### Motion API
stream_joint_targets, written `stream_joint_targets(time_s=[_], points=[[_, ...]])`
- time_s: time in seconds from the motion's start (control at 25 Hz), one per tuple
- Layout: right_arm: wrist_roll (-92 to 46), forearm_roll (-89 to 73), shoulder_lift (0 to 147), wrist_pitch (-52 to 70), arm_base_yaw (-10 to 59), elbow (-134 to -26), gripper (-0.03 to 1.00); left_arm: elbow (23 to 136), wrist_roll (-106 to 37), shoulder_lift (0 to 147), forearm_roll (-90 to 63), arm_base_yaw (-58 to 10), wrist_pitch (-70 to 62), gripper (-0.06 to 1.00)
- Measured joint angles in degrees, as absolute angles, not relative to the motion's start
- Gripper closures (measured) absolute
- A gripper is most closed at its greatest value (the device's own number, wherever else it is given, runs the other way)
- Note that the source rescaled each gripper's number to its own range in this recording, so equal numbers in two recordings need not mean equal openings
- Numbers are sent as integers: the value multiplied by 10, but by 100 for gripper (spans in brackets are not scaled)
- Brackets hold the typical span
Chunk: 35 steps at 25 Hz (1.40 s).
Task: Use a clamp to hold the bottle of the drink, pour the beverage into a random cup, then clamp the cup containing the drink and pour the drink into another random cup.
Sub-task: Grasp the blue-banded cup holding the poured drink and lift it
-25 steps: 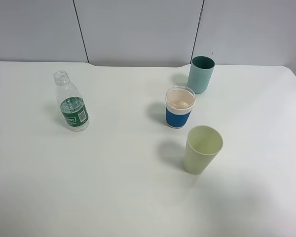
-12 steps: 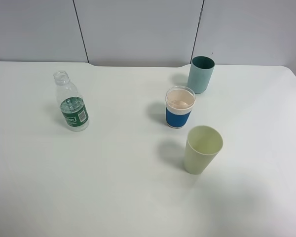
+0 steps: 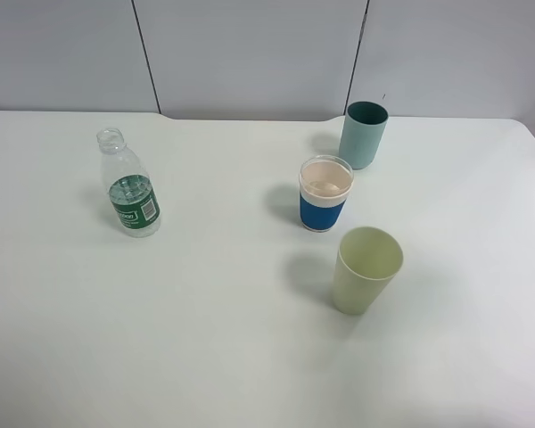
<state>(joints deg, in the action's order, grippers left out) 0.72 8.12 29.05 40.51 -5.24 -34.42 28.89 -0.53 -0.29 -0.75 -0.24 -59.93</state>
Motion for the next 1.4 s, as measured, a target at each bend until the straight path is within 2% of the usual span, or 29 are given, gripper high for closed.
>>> stream_joint_targets(time_s=[0.12, 0.32, 0.48, 0.84, 1.12, 1.4], points=[[7, 96, 354, 353, -52, -344, 27, 289, -5, -3, -8, -2, -600, -5], [7, 98, 456, 256, -52, -344, 7, 289, -5, -3, -8, -2, -600, -5], [6, 98, 546, 181, -52, -345, -2, 289, -5, -3, -8, -2, -600, -5], [-43, 98, 725, 38, -52, -345, -3, 289, -5, -3, -8, -2, -600, -5], [-87, 125, 800, -18, -49, -345, -3, 289, -5, -3, -8, -2, -600, -5], [-89, 185, 862, -86, -17, -345, -3, 289, -5, -3, -8, -2, -600, -5]])
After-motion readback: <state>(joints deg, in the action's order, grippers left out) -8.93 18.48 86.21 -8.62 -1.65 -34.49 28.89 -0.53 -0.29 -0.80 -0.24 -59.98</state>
